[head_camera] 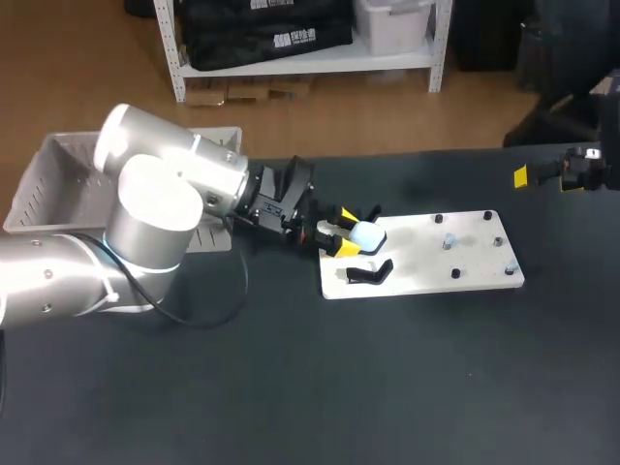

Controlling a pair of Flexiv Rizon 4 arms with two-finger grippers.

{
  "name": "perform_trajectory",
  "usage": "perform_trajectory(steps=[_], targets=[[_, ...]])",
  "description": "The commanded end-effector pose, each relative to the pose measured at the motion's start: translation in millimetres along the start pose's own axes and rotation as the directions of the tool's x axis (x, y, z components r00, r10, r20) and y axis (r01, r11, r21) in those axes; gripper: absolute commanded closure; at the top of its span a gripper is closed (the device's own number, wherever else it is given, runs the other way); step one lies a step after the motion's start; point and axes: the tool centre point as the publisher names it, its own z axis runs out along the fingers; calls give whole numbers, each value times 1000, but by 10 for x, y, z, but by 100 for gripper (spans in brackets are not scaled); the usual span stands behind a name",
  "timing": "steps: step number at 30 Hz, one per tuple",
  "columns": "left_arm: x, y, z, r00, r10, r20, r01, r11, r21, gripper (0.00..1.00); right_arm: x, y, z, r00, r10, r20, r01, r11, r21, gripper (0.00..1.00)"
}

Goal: Pick up each earbud case from the left stands, insert the matching earbuds, close the lid, and place the case in the box.

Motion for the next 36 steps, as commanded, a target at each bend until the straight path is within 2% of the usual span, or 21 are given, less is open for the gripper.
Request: perform_trajectory(steps=[1, 7, 22, 36], targets=[[12, 37, 28, 1000, -3, 4, 3, 1000, 8, 43, -2, -12, -1, 1000, -1, -1, 1, 1000, -4, 0], [28, 42, 51, 1000, -15, 12, 15, 1000, 6, 48, -2, -12, -1, 1000, -1, -1, 1, 1000, -4, 0], [23, 57, 112, 999, -23, 23, 22, 1000, 15, 49, -2, -12, -1, 1000, -1, -1, 1, 1000, -4, 0], [33, 44, 142, 999, -27, 26, 26, 999, 21, 55, -2, -12, -1, 1000, -1, -1, 1, 1000, -4, 0]])
